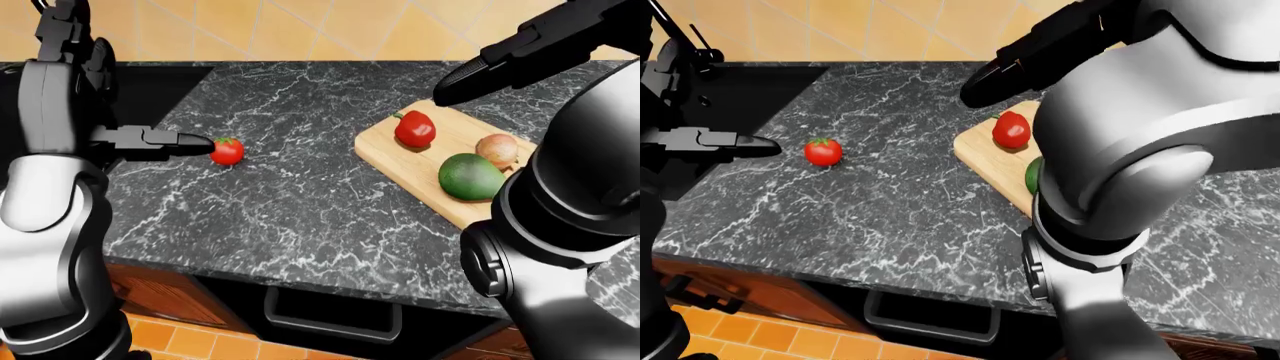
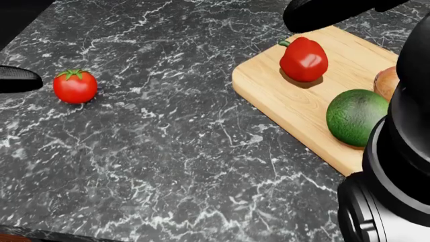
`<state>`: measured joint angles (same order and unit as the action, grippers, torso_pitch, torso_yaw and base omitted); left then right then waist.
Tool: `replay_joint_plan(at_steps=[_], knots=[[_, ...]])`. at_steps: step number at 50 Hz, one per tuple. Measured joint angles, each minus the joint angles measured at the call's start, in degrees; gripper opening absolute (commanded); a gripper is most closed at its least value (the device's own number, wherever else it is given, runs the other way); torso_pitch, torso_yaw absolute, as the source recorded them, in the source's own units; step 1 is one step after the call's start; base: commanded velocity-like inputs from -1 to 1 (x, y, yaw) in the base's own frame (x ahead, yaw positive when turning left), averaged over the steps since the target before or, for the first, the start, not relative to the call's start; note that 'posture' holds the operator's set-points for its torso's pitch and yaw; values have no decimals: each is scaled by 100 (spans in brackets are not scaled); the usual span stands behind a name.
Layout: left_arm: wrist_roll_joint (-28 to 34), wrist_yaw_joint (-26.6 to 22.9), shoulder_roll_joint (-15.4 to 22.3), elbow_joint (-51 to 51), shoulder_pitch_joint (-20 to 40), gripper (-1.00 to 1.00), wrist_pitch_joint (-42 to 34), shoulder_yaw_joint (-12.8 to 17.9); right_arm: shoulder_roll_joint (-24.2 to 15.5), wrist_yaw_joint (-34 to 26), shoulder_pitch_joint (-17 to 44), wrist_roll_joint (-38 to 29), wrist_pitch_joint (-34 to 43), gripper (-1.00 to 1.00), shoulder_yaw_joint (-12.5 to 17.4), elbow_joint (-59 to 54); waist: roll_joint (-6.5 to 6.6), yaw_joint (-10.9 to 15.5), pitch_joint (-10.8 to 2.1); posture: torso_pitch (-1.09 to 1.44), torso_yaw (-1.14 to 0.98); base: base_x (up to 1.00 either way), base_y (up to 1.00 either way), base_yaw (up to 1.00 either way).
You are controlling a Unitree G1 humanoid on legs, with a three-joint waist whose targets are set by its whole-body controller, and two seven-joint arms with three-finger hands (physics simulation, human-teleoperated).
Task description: Place the avocado, onion, tomato and bell pepper on the cutting board.
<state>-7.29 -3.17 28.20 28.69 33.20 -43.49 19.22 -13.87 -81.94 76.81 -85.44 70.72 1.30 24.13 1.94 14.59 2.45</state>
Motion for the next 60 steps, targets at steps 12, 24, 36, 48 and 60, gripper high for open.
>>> replay_joint_plan(at_steps=[12,24,36,48,60], knots=[[384,-307,134,-971,561,100,460,-284,999,-1056,120,-1895,-497,100,408,481,5,-211,40,0,14,0,0,0],[827,-424,37,-3136,1410,100,1525,-627,1096,-640,-75,-1698,-297,100,276,437,-36,-466,69,0,14,0,0,0],[1272,-237,53,-4820,1798,100,2027,-677,1114,4,-135,-1131,12,100,168,370,-38,-732,78,0,14,0,0,0],[1492,-138,134,-5197,1514,100,2006,-669,1087,380,-210,-755,152,100,82,342,-32,-923,84,0,14,0,0,0],[1486,-86,202,-4805,1267,100,1665,-501,1090,565,-305,-595,229,100,44,353,3,-1005,69,0,14,0,0,0]])
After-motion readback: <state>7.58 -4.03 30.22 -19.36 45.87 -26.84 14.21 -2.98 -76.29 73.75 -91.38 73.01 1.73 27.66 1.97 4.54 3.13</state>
